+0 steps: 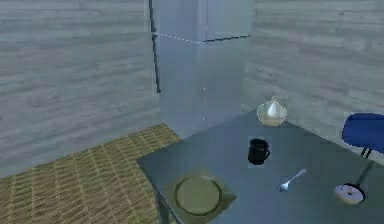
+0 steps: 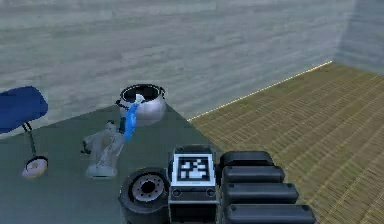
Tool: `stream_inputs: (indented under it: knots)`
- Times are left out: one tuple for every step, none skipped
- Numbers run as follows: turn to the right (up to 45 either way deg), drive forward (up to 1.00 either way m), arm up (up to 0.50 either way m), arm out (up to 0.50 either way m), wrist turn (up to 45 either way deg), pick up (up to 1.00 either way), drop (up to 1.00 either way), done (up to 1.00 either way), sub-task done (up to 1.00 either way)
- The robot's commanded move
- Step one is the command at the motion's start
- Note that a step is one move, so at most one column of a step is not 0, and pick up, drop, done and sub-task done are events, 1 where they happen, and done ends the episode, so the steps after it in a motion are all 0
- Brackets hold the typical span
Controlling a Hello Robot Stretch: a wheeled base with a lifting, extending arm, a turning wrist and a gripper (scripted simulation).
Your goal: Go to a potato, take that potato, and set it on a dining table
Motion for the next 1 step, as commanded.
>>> stream_inputs:
  knots:
    - [-33.0, 0.0, 0.0, 0.0, 0.0, 0.0, 0.0, 0.0, 0.0]
